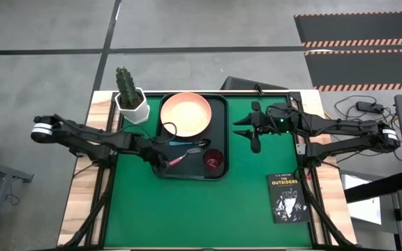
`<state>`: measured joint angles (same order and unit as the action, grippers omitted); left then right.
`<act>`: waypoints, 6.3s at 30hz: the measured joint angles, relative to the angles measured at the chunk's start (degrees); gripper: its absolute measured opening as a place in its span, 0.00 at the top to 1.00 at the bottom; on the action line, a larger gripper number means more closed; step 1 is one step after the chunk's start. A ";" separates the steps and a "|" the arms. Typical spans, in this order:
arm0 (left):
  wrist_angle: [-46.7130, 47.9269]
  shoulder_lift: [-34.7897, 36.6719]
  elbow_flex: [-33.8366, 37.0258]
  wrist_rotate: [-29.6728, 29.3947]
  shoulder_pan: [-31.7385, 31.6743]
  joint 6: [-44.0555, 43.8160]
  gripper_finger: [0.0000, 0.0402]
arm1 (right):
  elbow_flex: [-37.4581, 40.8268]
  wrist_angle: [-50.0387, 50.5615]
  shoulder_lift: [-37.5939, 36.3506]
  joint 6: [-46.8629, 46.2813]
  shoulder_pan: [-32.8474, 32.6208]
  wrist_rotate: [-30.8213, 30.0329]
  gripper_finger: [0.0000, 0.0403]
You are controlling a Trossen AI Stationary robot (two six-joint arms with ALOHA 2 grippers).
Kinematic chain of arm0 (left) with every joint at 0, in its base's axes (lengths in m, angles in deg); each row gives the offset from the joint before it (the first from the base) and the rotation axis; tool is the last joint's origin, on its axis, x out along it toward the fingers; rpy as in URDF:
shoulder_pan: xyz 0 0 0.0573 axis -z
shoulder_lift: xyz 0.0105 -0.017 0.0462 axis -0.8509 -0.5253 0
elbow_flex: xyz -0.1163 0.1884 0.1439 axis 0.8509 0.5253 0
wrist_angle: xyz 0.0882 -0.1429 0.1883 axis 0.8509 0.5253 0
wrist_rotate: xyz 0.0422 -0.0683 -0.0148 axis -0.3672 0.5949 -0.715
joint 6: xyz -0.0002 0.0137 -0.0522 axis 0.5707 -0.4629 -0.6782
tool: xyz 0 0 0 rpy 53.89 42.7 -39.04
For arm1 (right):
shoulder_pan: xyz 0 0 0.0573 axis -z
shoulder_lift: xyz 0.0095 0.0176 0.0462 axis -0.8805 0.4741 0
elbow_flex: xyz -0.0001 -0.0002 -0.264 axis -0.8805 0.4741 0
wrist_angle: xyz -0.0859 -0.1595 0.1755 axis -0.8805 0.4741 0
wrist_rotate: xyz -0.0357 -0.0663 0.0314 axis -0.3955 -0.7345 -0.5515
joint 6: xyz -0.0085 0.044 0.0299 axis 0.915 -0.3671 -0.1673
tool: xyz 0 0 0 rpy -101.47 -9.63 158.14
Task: Pick and place plate/cup/fork/spoon on tray
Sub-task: Put the pink fork to the bottom of the blue spoon on the black serving tray
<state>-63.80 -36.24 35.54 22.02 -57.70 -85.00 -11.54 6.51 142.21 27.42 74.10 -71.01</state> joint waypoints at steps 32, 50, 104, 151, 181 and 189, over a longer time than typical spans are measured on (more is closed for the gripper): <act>-2.84 -7.16 -0.03 8.03 -6.86 8.94 0.81 | 0.42 2.08 0.02 0.03 0.00 0.02 0.67; 4.44 -10.35 -13.44 -11.28 3.77 20.15 0.87 | 0.68 2.04 0.04 -0.36 0.00 0.02 0.68; 3.54 -19.45 -13.00 -24.11 3.36 29.12 1.00 | 0.90 2.77 0.04 -0.40 -0.01 0.00 0.69; -4.54 -19.96 -10.76 -21.73 2.47 38.99 0.91 | 1.42 2.91 0.04 -0.82 -0.02 0.00 0.69; -12.30 -21.83 -9.12 -15.53 -0.34 44.36 0.91 | 1.42 2.98 0.04 -1.37 -0.02 0.00 0.69; -13.05 -21.83 -8.87 -16.42 -0.36 43.37 0.91 | 1.42 3.01 0.04 -1.39 -0.02 0.02 0.69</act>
<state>-76.85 -58.07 26.67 5.60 -58.06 -41.64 -10.12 9.53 142.25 26.03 74.08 -70.99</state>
